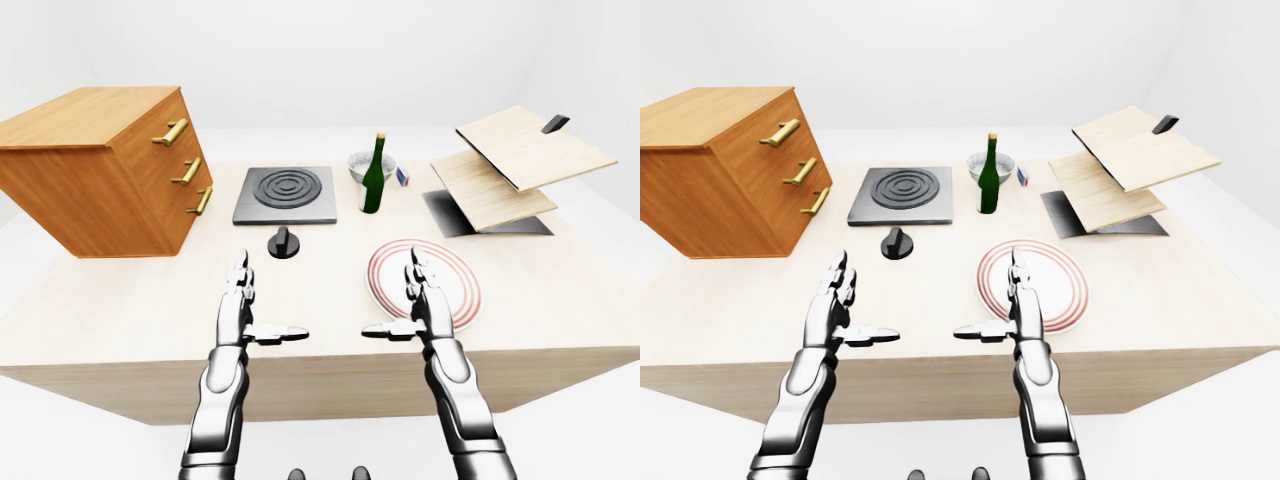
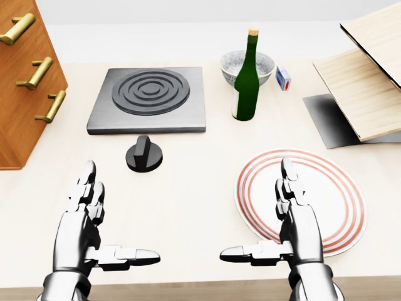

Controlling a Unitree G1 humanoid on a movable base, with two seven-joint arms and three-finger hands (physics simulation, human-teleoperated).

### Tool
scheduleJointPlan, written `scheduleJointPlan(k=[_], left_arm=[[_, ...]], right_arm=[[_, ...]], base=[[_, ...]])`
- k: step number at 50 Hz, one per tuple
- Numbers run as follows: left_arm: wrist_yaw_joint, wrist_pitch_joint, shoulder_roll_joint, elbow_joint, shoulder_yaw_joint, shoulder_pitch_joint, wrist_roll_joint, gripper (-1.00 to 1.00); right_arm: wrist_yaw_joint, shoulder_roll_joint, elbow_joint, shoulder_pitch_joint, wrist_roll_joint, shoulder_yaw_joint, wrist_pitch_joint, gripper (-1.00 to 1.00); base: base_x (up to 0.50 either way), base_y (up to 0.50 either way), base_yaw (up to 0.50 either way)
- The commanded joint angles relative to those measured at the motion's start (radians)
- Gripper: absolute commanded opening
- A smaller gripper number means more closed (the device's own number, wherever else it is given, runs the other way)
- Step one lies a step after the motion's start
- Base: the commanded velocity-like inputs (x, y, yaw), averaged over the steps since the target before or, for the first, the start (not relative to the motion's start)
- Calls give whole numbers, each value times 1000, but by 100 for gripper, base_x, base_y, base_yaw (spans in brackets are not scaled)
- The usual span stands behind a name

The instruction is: Turn on the stove.

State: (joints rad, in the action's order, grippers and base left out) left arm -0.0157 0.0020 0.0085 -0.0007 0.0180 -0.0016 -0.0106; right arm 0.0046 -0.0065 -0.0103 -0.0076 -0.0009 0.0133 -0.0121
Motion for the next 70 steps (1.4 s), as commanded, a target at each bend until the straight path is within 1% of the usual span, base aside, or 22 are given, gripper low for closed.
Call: scheduleJointPlan(k=[1, 6, 8, 9, 15, 20, 26, 27, 29, 34, 44, 45, 46, 47, 51, 53, 55, 58, 60, 63, 66, 70], left_arm=[[-24, 4, 15, 2, 33, -6, -19, 100], [-22, 4, 15, 4, 33, -8, -21, 100], [-23, 5, 15, 5, 33, -8, -22, 100], [-22, 3, 15, 8, 33, -10, -22, 100], [-21, 3, 15, 5, 30, -7, -19, 100], [-23, 13, 15, -13, 33, -1, -22, 100], [-23, 6, 17, -3, 36, -6, -23, 100], [-22, 7, 16, -5, 36, -5, -21, 100], [-23, 9, 16, -9, 35, -3, -22, 100], [-24, 7, 15, -12, 33, 1, -19, 100], [-26, 8, 17, -18, 36, 3, -21, 100], [-26, 12, 18, -20, 39, 1, -24, 100], [-25, 11, 18, -18, 41, 0, -24, 100], [-25, 7, 19, -11, 42, -3, -24, 100], [-25, 16, 19, -24, 43, 1, -26, 100], [-27, 11, 23, -11, 51, -7, -31, 100], [-26, 18, 32, -4, 73, -19, -46, 100], [-27, 28, 36, -13, 84, -19, -58, 100], [-25, 20, 33, -8, 78, -17, -54, 100], [-23, 15, 33, 0, 74, -19, -49, 100], [-24, 15, 34, 3, 75, -21, -51, 100], [-24, 17, 34, 1, 75, -21, -52, 100]], right_arm=[[4, -11, -25, -16, -7, 18, -21, 100], [14, -11, -21, -15, 0, 16, -25, 100], [14, -10, -22, -15, -2, 14, -33, 100], [16, -10, -22, -14, -1, 14, -26, 100], [8, -7, 4, 4, -17, 5, -20, 100], [14, -6, 24, 22, -25, -1, 0, 100], [23, -6, 18, 16, -20, 0, -6, 100], [23, -6, 20, 17, -23, -1, -12, 100], [22, -5, 13, 15, -27, -2, -7, 100], [30, -6, 15, 16, -26, -3, -16, 100], [37, -6, 7, 12, -21, -1, -18, 100], [38, -6, 11, 12, -19, -1, -24, 100], [38, -6, 14, 13, -18, -1, -26, 100], [39, -6, 12, 13, -18, -1, -25, 100], [40, -6, 9, 14, -19, -2, -19, 100], [41, -6, 9, 13, -18, -1, -20, 100], [43, -6, 13, 15, -17, -1, -22, 100], [43, -5, 15, 17, -18, -2, -22, 100], [40, -4, 6, 16, -22, -5, -15, 100], [41, -5, 12, 18, -22, -5, -17, 100], [41, -5, 13, 16, -20, -3, -21, 100], [39, -5, 6, 15, -22, -4, -16, 100]], base=[[0, 0, 0], [0, 0, 0], [0, 0, 0], [0, 0, 0], [0, 0, 0], [0, 0, 0], [0, 0, 0], [0, 0, 0], [0, 0, 0], [0, 0, 0], [10, 0, 0], [22, 0, 0], [22, 0, 0], [22, 0, 0], [22, 0, 0], [22, 0, 0], [22, 0, 0], [22, 0, 0], [22, 0, 0], [22, 0, 0], [22, 0, 0], [22, 0, 0]])
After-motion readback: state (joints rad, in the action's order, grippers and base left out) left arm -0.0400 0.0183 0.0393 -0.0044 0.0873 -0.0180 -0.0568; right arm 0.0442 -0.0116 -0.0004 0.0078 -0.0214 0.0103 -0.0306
